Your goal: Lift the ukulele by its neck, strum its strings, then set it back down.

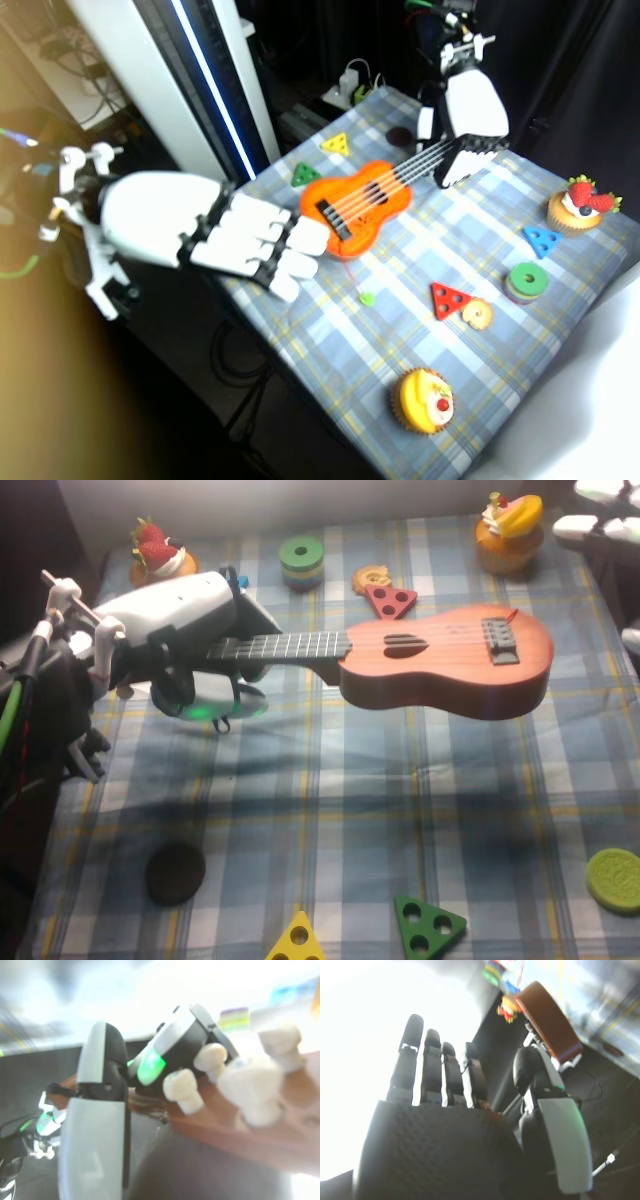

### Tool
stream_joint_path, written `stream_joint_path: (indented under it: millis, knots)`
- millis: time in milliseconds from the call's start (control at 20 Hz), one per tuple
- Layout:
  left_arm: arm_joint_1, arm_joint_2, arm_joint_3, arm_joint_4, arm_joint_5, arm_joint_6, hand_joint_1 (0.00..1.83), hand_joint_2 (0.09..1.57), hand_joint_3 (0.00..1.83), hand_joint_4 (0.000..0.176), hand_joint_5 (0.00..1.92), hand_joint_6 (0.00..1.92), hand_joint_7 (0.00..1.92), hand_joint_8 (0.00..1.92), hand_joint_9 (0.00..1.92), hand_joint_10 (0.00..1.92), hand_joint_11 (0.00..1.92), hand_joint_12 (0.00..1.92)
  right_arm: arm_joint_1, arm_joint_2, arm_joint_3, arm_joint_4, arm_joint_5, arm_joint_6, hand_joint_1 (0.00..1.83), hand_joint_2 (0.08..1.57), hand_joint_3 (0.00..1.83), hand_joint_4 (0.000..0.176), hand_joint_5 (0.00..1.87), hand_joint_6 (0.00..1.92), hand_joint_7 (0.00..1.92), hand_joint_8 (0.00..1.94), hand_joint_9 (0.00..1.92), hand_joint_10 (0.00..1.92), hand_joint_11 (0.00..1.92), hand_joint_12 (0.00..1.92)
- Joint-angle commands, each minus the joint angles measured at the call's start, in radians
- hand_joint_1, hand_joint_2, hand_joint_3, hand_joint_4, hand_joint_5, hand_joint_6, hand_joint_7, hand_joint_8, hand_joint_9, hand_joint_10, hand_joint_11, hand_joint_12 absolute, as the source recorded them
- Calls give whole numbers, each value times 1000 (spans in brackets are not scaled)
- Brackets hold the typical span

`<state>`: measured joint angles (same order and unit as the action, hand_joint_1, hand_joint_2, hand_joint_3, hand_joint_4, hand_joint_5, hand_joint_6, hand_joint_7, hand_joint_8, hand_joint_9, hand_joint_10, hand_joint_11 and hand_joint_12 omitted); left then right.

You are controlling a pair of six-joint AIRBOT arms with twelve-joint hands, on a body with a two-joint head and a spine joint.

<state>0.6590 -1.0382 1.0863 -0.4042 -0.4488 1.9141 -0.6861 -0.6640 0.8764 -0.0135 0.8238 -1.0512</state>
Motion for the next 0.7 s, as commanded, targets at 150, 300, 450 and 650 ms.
stream_joint_path:
  millis: [150,300,450,650]
  knots:
    - [-49,5,1,-20,-149,117,1442,1206,14,16,974,1921,1214,1921,1391,1921,1495,1921,91,-18,24,-90,-9,42,929,1449,9,0,326,12,149,4,237,25,0,1194]
    - [-81,0,14,-50,-149,210,1408,1185,0,0,904,1921,1124,1921,1330,1921,1432,1921,141,-35,32,-144,-60,51,1009,1448,6,0,351,9,160,2,253,27,0,1185]
    - [-109,10,7,-23,-141,245,1436,1177,0,0,902,1921,1172,1921,1343,1921,1404,1921,208,-55,38,-214,-126,51,974,1464,11,0,329,3,123,0,117,1,0,1021]
    - [-124,19,-2,10,-108,260,1458,1145,0,0,974,1921,1244,1921,1457,1921,1563,1921,295,-97,60,-295,-249,51,777,1454,4,0,272,3,113,3,116,5,0,985]
